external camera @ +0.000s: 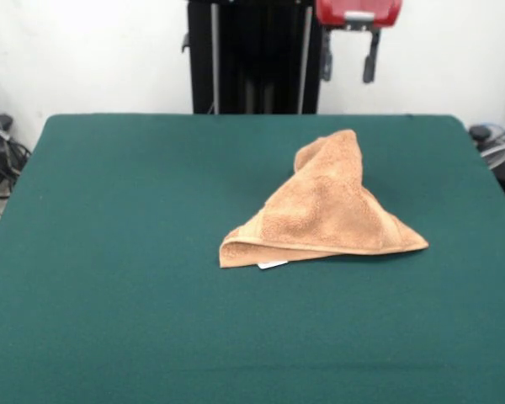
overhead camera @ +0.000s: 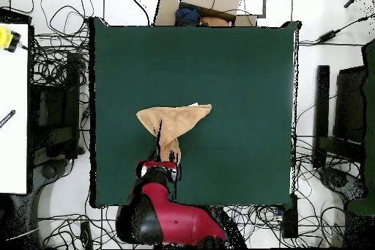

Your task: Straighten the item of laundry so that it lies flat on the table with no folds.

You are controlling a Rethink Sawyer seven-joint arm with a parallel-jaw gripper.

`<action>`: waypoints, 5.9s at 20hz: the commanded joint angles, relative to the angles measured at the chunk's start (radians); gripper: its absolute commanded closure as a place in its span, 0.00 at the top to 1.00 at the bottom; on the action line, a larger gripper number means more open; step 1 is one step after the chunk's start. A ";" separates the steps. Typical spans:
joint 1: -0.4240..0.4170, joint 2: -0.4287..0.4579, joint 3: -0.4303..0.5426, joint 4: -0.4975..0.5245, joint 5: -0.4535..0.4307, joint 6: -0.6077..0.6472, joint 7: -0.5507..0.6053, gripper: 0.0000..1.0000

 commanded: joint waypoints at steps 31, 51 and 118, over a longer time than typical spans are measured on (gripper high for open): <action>-0.120 0.298 0.272 -0.155 0.050 0.003 0.251 1.00; -0.124 0.296 0.223 -0.285 0.039 0.114 0.168 1.00; -0.320 0.445 0.231 -0.378 -0.395 0.104 0.115 1.00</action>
